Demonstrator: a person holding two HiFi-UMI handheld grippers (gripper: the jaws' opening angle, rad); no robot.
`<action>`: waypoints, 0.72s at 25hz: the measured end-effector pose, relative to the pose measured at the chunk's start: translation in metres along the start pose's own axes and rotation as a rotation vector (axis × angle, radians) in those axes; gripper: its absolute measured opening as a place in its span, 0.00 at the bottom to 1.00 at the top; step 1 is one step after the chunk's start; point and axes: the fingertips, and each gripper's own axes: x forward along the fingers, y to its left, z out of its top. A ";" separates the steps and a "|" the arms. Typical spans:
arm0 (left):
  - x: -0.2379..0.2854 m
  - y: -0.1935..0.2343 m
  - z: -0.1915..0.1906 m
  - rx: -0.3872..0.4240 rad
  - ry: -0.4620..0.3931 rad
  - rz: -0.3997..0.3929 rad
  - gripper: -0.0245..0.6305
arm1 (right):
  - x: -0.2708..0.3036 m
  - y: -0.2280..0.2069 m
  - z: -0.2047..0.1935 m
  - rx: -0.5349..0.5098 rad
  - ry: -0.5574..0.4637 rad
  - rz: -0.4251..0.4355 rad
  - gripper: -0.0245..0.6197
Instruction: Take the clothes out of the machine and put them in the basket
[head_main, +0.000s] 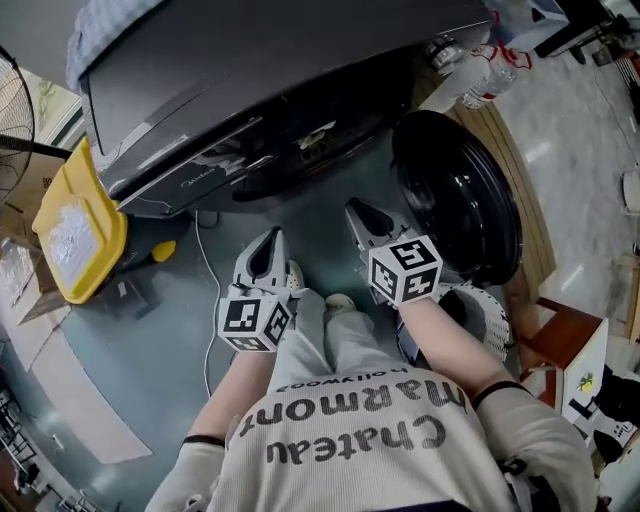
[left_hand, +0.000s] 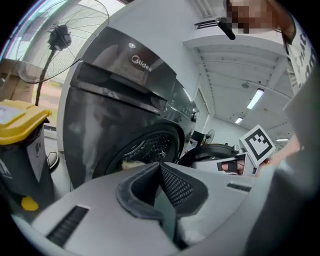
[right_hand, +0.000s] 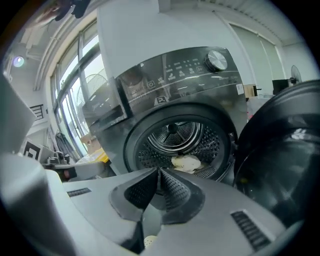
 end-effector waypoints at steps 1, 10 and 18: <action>0.008 0.002 -0.008 -0.008 -0.007 0.003 0.05 | 0.005 -0.006 -0.007 0.003 -0.009 -0.005 0.10; 0.099 0.022 -0.065 0.017 -0.029 -0.106 0.05 | 0.086 -0.060 -0.060 -0.028 -0.068 -0.012 0.10; 0.171 0.043 -0.097 0.037 -0.077 -0.185 0.05 | 0.161 -0.089 -0.064 -0.147 -0.199 0.019 0.10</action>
